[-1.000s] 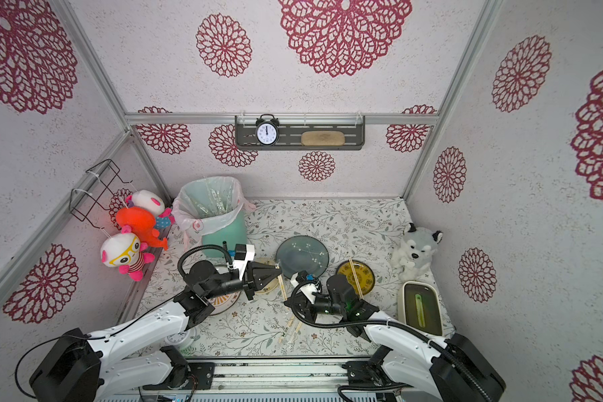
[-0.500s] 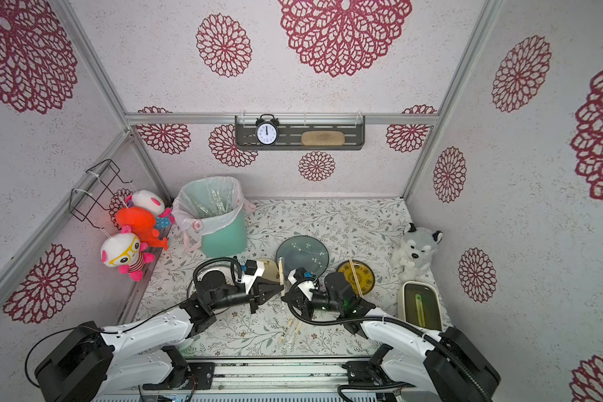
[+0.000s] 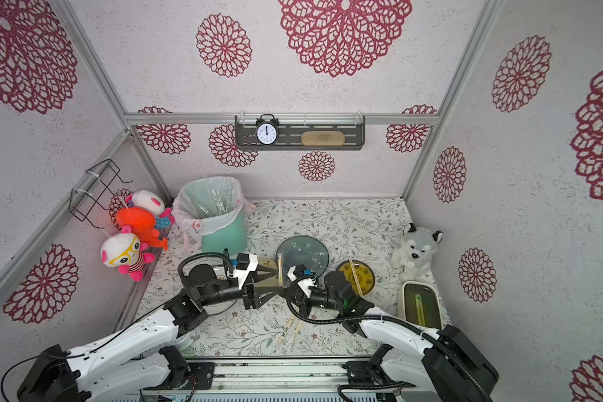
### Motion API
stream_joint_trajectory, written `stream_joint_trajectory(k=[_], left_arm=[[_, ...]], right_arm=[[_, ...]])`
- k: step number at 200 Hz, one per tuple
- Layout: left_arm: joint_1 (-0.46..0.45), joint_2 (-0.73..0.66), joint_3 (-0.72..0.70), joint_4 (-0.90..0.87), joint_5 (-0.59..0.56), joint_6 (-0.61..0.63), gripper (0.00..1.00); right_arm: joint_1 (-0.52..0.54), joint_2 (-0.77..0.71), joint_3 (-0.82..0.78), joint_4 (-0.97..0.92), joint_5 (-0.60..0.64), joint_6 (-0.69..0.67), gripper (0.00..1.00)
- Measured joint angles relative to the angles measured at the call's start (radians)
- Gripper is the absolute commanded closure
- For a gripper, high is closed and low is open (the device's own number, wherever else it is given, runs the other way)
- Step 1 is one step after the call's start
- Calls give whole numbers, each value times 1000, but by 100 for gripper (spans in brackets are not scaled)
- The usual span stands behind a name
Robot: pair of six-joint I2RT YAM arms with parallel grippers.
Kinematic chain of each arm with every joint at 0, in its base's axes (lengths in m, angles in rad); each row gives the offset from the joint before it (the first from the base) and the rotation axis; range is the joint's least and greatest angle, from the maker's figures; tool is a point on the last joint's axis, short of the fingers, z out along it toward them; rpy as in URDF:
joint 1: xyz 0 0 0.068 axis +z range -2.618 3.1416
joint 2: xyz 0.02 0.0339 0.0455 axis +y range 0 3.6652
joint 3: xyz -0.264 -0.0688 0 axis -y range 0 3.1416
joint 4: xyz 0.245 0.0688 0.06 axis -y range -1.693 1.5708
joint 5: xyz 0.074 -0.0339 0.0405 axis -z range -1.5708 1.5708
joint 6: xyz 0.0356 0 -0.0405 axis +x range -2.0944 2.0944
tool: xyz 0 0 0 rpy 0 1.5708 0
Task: Remove the packaging of disposable chopsticks
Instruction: Remove the packet bag from the disposable chopsticks.
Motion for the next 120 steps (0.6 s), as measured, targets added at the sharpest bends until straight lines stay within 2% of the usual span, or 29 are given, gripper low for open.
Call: stream_joint_trajectory(k=[27,69,120], left_arm=[[8,-30,72,-56,-55,30,39],[84,-29,60,-80,-95,21,39],[96,72,56,-12,-4,-19,60]], right_arm=[[17,7,5,-3,13,-2,100],[23,5,5,-9,25,-4,100],[24,6,5,-11,27,-6,100]])
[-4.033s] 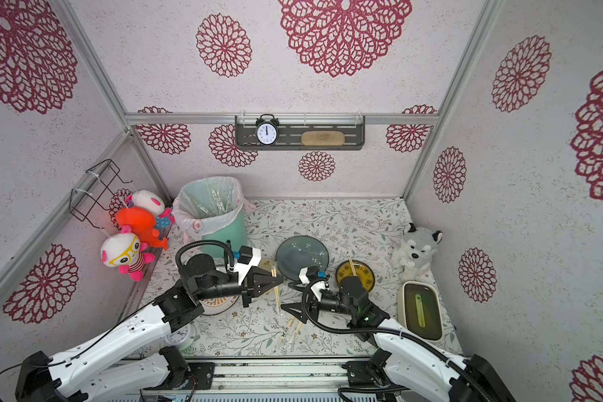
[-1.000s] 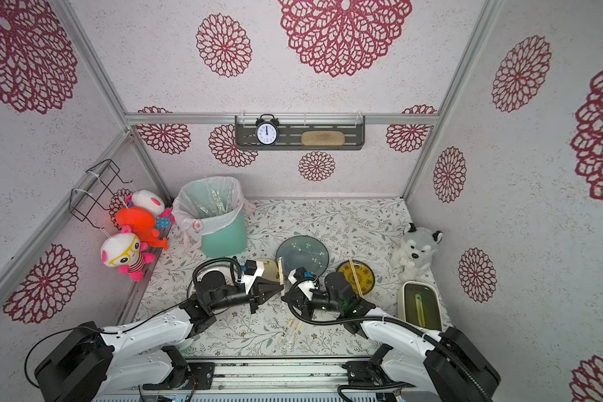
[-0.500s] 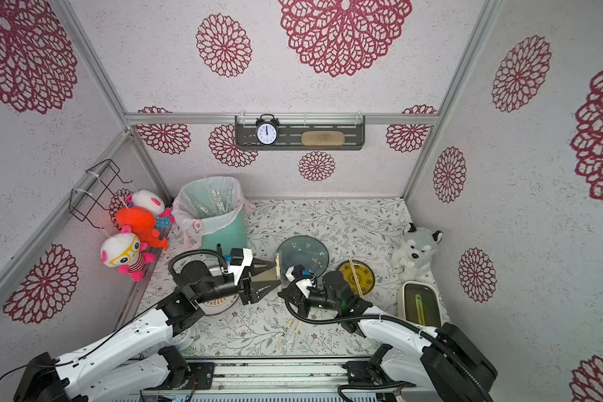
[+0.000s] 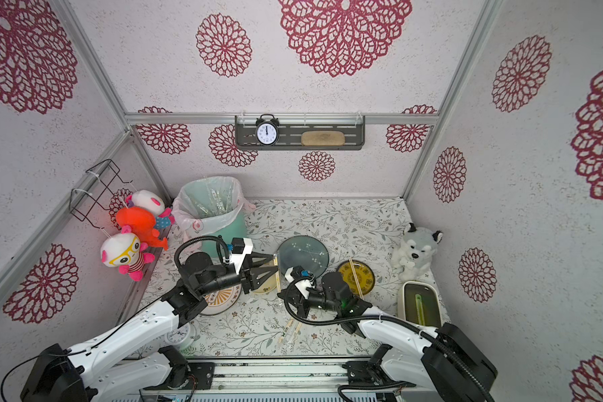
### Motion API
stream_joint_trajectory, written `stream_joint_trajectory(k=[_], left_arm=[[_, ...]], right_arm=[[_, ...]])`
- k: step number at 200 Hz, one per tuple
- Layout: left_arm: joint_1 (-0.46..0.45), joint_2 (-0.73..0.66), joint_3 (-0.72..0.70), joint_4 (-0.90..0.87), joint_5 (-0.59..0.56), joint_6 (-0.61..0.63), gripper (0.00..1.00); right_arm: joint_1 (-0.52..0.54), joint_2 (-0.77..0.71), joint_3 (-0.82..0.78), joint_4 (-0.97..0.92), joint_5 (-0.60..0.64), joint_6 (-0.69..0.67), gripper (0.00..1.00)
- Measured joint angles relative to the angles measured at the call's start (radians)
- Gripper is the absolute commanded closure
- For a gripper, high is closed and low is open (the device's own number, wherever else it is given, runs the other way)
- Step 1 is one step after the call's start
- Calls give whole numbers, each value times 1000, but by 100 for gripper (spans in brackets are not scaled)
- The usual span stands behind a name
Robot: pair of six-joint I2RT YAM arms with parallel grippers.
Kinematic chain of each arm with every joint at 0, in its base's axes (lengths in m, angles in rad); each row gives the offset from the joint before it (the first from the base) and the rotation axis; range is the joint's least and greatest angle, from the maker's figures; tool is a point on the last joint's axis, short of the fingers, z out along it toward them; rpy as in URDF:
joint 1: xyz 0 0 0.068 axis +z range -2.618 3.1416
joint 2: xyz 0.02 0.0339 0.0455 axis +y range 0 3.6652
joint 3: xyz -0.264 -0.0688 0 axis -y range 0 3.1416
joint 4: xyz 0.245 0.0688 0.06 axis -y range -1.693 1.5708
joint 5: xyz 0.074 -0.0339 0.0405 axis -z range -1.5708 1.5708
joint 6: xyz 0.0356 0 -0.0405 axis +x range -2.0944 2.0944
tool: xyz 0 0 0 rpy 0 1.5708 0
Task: Remove the packaging of disposable chopsticks
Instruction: Remove the packet bag from the disposable chopsticks.
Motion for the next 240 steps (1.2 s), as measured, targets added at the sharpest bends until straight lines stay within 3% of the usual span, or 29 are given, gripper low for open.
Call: stream_joint_trajectory(k=[27,38,45,92,100,110,117,155,183,222,240], left_arm=[[0,20,-12,36,39,-11,71],[0,27,-12,46,53,-18,86],[0,32,-12,53,59,-16,90],[0,81,-13,87,82,-9,85],[0,91,-14,98,84,-10,78],[0,100,-22,113,87,-13,60],[0,106,-28,121,91,-15,59],[0,114,-43,146,90,-19,68],[3,108,-79,217,72,-33,86],[6,108,-98,277,66,-53,99],[6,111,-101,303,71,-63,100]], right_arm=[[3,11,0,-1,14,-7,100],[3,23,0,-1,18,-9,100],[3,32,0,-1,21,-10,100],[5,82,19,-3,25,-27,100],[5,87,21,-3,26,-29,100],[5,92,21,-3,31,-32,100],[5,95,22,-3,34,-33,100],[6,103,22,-6,44,-35,100],[6,102,22,-5,48,-37,100],[10,91,21,-3,48,-45,100],[10,82,21,-2,48,-47,100]])
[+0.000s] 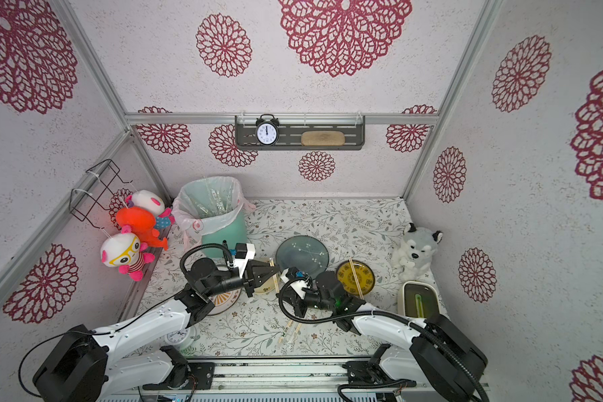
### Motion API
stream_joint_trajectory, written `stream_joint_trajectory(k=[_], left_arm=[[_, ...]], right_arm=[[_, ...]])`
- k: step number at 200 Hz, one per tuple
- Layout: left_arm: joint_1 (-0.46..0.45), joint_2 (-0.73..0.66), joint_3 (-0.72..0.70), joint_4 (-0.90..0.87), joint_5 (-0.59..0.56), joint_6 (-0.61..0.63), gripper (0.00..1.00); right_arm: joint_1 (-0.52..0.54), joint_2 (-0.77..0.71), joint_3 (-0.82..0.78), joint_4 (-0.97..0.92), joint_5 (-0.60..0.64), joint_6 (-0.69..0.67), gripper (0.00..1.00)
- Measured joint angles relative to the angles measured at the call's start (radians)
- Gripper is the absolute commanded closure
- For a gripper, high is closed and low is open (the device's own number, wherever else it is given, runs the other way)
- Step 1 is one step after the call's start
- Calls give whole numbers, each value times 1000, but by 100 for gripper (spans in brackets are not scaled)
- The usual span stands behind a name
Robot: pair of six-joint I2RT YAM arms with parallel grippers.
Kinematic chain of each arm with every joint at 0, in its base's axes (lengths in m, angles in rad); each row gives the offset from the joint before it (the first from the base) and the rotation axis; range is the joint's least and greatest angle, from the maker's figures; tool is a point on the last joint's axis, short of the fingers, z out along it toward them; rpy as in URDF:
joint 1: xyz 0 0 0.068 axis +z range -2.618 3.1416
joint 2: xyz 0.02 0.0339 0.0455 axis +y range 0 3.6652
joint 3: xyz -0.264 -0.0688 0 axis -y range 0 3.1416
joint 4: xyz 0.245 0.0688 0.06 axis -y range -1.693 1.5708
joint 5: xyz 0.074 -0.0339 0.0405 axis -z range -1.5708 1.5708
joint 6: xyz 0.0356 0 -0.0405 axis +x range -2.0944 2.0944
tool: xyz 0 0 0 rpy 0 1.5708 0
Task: Remove the packaging of disposable chopsticks
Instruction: Remove the packet bag from the disposable chopsticks.
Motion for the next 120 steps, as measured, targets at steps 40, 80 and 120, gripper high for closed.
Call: stream_joint_trajectory(k=[40,80,120], left_arm=[[-2,44,-47,111,-6,-29,97],[-23,76,-111,192,-32,-29,100],[-59,48,-111,112,-78,53,100]], right_arm=[[0,-9,-16,-17,3,0,100],[3,-26,-83,9,38,-23,100],[9,36,-103,93,59,-49,94]])
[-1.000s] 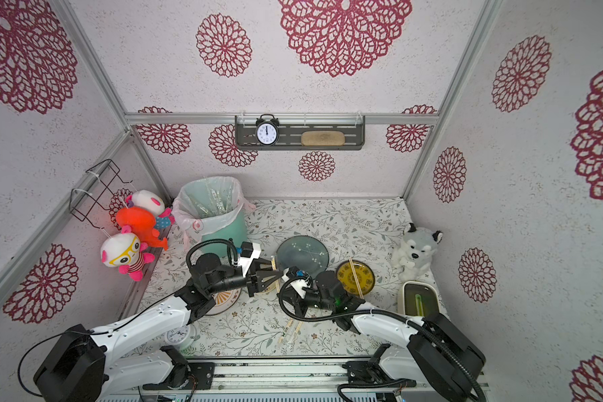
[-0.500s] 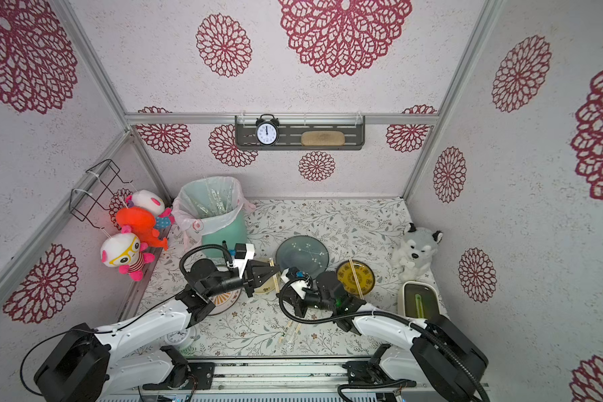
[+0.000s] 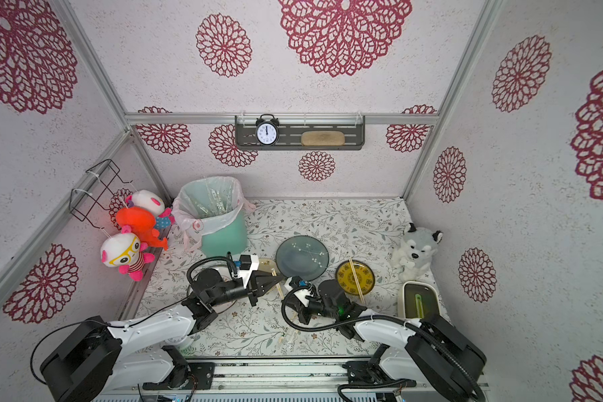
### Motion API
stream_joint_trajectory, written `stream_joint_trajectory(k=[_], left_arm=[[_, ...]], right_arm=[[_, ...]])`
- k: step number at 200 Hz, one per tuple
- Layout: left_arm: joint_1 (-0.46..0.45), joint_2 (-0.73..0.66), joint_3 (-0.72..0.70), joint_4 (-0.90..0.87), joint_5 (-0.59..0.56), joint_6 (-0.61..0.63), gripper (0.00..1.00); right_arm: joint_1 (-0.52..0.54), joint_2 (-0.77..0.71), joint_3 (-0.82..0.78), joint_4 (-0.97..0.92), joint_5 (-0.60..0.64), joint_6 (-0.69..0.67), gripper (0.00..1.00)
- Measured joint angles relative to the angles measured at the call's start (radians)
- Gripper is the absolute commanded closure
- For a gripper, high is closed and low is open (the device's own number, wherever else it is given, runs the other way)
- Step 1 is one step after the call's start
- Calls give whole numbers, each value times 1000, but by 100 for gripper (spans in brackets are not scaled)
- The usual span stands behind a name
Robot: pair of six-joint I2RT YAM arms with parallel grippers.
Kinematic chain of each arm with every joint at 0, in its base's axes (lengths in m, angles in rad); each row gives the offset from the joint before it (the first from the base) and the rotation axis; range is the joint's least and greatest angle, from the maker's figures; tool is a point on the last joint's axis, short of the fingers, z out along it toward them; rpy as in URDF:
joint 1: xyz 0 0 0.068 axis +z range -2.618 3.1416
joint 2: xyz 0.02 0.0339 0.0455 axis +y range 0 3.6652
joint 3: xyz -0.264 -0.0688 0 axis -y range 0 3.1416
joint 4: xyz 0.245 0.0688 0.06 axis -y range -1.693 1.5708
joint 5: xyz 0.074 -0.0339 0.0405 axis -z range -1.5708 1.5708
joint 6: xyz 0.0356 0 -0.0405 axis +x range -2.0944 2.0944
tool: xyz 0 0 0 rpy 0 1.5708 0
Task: Remove the packaging of disposable chopsticks
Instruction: Remove the packet bag from the disposable chopsticks.
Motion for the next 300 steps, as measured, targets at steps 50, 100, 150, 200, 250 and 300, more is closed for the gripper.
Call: stream_joint_trajectory(k=[50,100,150,200,250,300], left_arm=[[2,-12,-15,-87,-4,76,100],[1,-11,-53,-104,2,101,100],[-50,-47,-121,-109,-56,130,100],[-78,-78,-163,-76,-138,145,100],[-113,-171,-228,-69,-207,148,100],[-119,-316,-228,-140,-203,143,100]], right_arm=[[-1,105,19,135,-11,0,77],[0,200,-15,331,-43,1,71],[2,298,-48,479,-60,2,45],[13,382,-13,541,-77,21,43],[50,383,7,500,-59,31,19],[114,386,54,502,-54,25,41]])
